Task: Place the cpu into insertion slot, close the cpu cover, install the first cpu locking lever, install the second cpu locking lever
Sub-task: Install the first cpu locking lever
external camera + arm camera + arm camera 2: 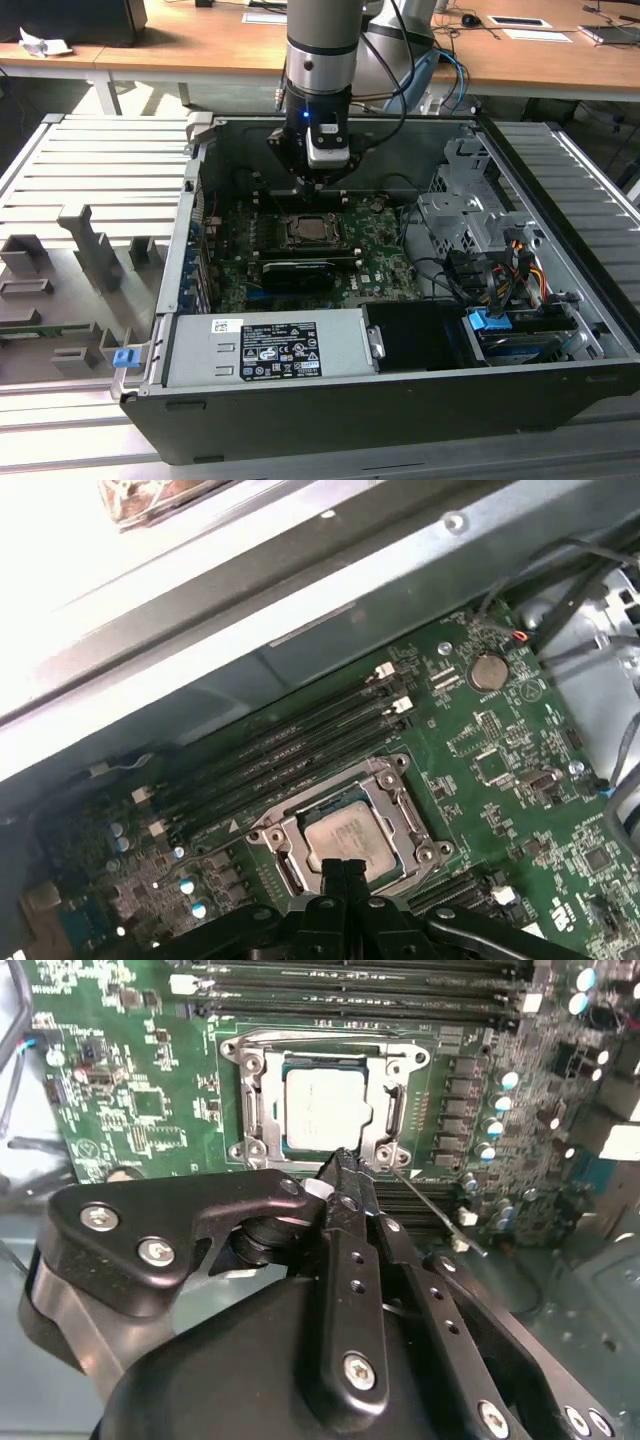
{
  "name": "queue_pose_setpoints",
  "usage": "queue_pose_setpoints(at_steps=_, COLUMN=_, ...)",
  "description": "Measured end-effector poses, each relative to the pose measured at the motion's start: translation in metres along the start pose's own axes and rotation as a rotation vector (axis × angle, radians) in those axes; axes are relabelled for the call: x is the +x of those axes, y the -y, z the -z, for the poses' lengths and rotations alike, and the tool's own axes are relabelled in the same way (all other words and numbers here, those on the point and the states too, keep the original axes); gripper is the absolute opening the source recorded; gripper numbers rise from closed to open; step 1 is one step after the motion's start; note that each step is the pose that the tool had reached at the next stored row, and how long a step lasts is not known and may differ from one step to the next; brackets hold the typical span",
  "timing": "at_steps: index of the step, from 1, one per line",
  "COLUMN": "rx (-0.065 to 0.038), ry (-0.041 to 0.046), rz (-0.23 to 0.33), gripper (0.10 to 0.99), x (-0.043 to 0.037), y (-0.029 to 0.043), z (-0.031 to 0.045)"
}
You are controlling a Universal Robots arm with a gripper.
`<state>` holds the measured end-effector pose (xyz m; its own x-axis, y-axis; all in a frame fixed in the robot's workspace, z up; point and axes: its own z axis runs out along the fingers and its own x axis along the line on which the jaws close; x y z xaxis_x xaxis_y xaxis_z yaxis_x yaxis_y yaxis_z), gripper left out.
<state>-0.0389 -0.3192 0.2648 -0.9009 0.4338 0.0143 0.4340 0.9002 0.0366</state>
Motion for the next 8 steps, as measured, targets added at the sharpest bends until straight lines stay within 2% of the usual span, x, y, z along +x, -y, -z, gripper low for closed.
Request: queue_pose_setpoints(at_steps=8, rx=0.002, ry=-0.0058, rz=0.159, gripper=0.106, x=0.0, y=0.0, z=0.0)
